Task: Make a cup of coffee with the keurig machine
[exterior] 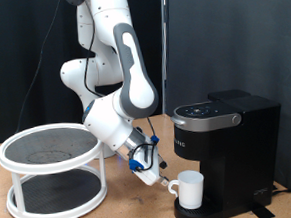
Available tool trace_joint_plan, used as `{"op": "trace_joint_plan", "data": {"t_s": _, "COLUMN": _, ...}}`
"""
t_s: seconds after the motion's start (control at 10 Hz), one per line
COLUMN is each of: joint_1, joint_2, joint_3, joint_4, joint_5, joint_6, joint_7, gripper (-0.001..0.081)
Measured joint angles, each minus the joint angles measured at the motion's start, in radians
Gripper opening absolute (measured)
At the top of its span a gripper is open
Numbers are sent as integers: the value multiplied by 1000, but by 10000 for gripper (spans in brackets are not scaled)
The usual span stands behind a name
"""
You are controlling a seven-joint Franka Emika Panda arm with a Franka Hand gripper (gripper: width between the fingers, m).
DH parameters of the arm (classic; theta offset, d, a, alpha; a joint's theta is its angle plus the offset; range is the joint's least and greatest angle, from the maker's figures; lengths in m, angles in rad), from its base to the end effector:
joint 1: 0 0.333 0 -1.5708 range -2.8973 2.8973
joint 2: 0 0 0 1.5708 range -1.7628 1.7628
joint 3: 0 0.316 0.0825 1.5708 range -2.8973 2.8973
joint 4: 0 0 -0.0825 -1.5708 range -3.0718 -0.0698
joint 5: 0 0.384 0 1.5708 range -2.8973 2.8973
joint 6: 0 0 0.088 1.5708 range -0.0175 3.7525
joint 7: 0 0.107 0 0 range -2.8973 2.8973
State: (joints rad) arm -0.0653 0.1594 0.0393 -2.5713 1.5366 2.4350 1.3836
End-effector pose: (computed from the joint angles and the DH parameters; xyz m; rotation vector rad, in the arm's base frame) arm 0.4158 -0.0076 0.1859 -0.4400 2.5119 0.8749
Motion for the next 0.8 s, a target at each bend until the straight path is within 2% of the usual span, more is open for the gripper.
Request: {"op": "trace_joint_plan", "data": {"t_s": 0.8, "joint_1": 3, "joint_2": -3, "joint_3": 13, "joint_4": 27, "joint_5": 15, "joint_6": 12, "joint_7": 17, "gripper": 734}}
